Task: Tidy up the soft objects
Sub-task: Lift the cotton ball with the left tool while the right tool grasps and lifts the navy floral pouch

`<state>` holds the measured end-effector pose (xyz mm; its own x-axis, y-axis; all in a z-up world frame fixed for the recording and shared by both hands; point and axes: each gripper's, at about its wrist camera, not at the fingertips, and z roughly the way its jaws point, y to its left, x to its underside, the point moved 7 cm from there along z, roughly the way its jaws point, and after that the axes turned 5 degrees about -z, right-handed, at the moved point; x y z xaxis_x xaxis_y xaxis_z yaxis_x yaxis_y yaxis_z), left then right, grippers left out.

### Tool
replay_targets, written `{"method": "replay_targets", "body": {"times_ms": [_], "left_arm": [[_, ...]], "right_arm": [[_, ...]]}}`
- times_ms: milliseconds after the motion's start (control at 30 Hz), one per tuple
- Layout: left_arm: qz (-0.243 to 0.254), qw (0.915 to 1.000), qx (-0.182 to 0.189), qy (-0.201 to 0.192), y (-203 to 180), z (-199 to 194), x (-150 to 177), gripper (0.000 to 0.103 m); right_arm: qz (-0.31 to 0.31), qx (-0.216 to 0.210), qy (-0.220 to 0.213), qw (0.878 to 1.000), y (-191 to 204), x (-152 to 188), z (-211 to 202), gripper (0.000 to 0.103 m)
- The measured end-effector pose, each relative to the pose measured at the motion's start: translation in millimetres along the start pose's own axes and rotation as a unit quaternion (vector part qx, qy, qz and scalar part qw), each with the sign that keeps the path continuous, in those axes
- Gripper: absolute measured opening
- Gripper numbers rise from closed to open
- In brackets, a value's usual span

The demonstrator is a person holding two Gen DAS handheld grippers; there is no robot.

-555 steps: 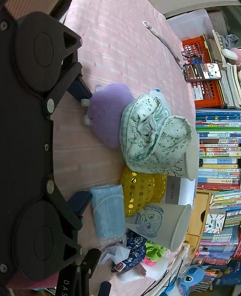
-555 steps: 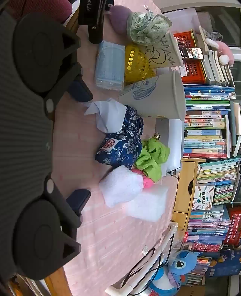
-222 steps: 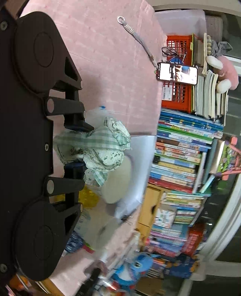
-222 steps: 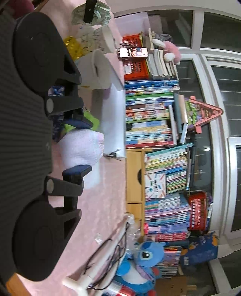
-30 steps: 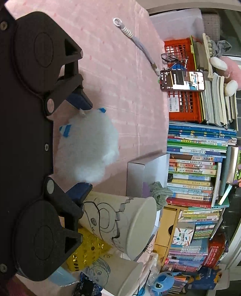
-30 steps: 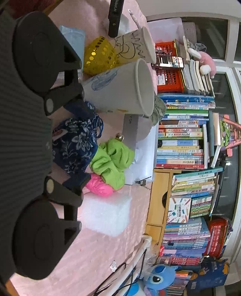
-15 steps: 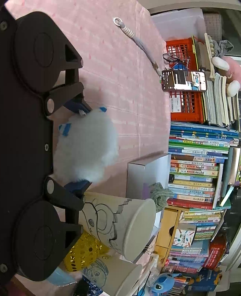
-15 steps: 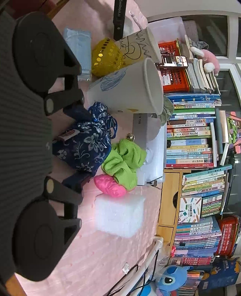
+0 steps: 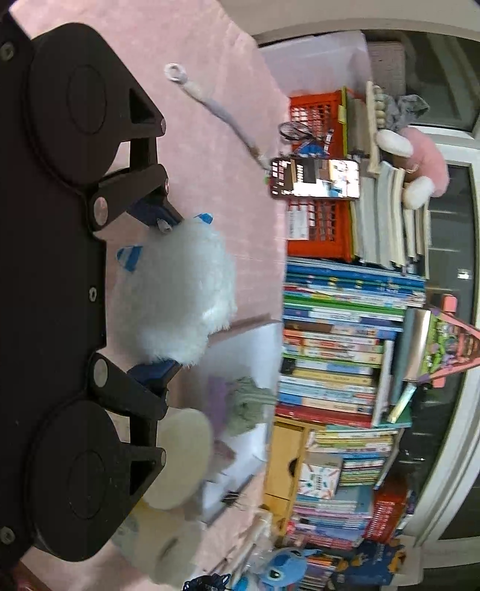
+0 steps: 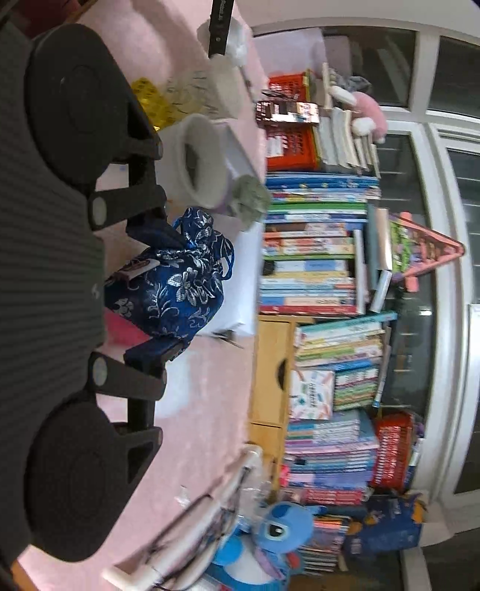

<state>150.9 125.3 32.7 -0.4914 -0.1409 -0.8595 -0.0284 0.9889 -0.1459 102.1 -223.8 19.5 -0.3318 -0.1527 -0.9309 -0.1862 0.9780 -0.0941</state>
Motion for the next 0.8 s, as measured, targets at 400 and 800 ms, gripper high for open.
{"method": "replay_targets", "body": {"times_ms": [400, 800], "left_arm": [[0.02, 0.9973, 0.07, 0.01, -55.7, 39.0, -82.0, 0.068], [-0.031, 0.9843, 0.115, 0.13, -106.5, 166.0, -120.9, 0.068]], "right_arm": [[-0.01, -0.032, 0.002, 0.999, -21.6, -67.0, 52.4, 0.056], [-0.011, -0.075, 0.098, 0.992, -24.0, -83.6, 158.5, 0.056]]}}
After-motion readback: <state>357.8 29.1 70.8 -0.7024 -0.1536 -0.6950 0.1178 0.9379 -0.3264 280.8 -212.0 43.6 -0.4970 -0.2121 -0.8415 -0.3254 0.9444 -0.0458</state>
